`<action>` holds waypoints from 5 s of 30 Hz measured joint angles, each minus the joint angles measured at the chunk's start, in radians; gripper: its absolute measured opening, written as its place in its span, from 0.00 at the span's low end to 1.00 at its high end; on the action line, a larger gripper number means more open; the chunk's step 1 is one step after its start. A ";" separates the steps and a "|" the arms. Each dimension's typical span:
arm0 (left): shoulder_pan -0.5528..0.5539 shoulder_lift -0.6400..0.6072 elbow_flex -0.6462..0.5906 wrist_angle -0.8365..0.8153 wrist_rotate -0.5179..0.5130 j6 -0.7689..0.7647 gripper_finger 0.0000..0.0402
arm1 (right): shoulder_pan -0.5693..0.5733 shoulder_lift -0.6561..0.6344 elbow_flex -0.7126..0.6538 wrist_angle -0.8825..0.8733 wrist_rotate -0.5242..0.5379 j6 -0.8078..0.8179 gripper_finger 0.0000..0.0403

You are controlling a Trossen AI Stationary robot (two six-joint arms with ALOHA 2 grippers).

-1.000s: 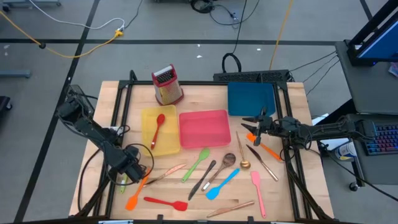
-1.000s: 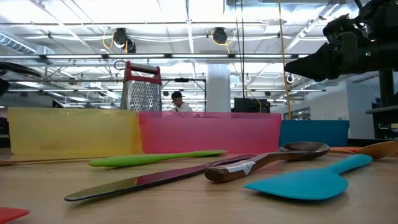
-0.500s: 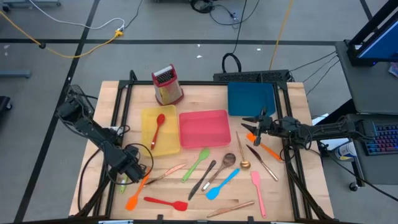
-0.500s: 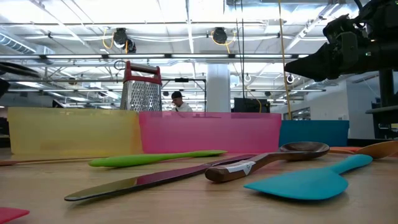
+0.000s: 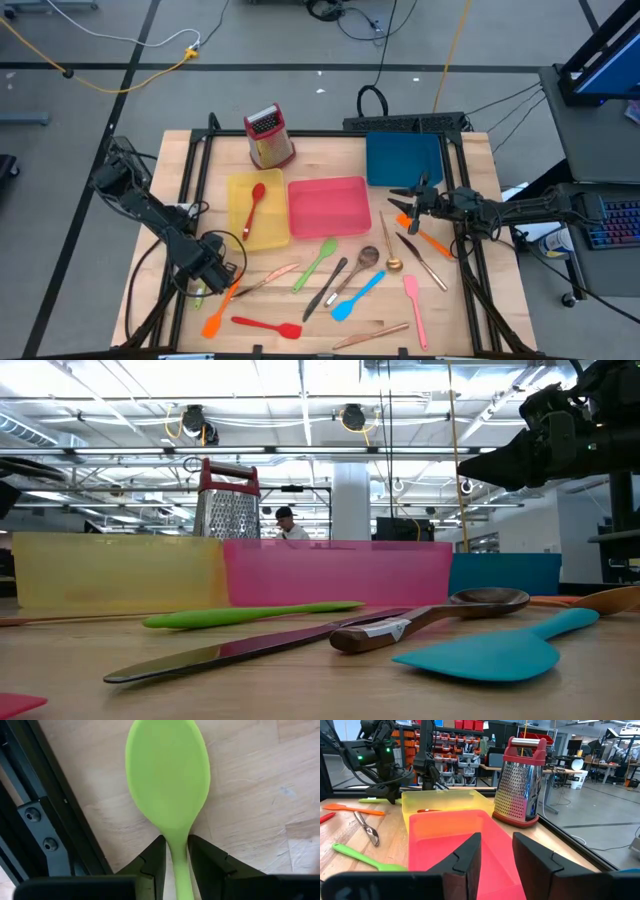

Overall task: Pick & Place Kitchen Items
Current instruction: Put the green serving spoon into the yellow bin

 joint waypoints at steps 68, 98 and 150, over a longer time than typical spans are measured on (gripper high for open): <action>0.126 0.001 0.491 -0.680 -0.468 0.061 0.08 | 0.000 0.000 0.000 -0.036 0.000 0.060 0.26; 0.609 0.000 0.492 -0.416 -0.578 0.644 0.08 | 0.000 0.000 0.000 -0.033 0.000 0.053 0.26; 0.799 0.349 0.492 -0.149 -0.439 0.847 0.11 | 0.000 0.000 0.000 -0.034 0.000 0.053 0.26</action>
